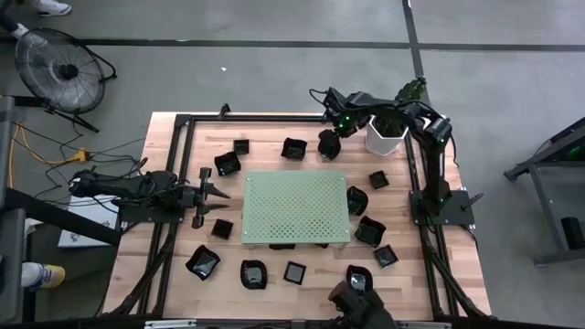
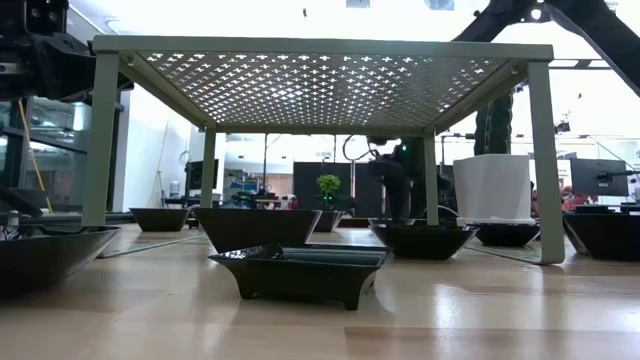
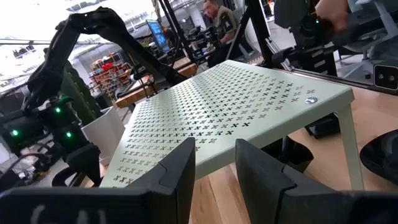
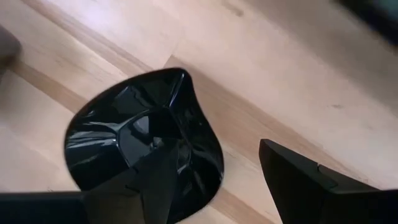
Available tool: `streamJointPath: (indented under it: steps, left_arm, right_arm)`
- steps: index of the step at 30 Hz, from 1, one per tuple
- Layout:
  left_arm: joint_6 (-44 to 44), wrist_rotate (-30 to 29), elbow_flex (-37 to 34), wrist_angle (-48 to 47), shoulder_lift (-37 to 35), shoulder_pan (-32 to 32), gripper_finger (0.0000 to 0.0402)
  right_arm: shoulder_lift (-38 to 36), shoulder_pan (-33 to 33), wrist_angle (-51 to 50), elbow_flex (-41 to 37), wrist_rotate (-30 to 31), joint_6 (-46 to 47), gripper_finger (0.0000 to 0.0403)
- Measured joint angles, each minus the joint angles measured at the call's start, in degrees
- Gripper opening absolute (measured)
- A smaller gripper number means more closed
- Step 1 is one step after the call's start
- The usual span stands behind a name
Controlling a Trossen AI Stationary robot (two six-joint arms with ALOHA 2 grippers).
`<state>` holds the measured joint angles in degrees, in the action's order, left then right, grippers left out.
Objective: Pick & Place Mini shaped plates
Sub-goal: Put the black leaf shaped bowl on the shelf
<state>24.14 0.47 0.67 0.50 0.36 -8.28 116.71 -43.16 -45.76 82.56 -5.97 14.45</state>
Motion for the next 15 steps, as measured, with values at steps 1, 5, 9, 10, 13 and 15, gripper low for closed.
streamJointPath:
  steps: [1, 5, 9, 10, 13, 15]
  left_arm:
    - [0.0, 0.0, 0.0, 0.0, 0.0, 0.0, 0.0111]
    - [0.0, 0.0, 0.0, 0.0, 0.0, 0.0, 0.0111]
    - [0.0, 0.0, 0.0, 0.0, 0.0, 0.0, 0.0111]
    - [0.0, 0.0, 0.0, 0.0, 0.0, 0.0, 0.0111]
    - [0.0, 0.0, 0.0, 0.0, 0.0, 0.0, 0.0111]
    - [0.0, 0.0, 0.0, 0.0, 0.0, 0.0, 0.0111]
  right_arm:
    - [0.6, 0.0, 0.1, 0.0, -0.5, -0.3, 0.022]
    - [1.9, 0.1, 0.5, 0.0, -1.0, -0.9, 0.022]
    - [2.3, 0.1, 0.5, 0.1, -1.2, -1.1, 0.022]
    - [2.3, 0.1, 0.5, 0.1, -1.3, -1.1, 0.022]
    - [2.3, 0.1, 0.4, 0.1, -1.3, -1.4, 0.022]
    - [2.3, 0.1, 0.3, 0.1, -1.3, -1.5, 0.0216]
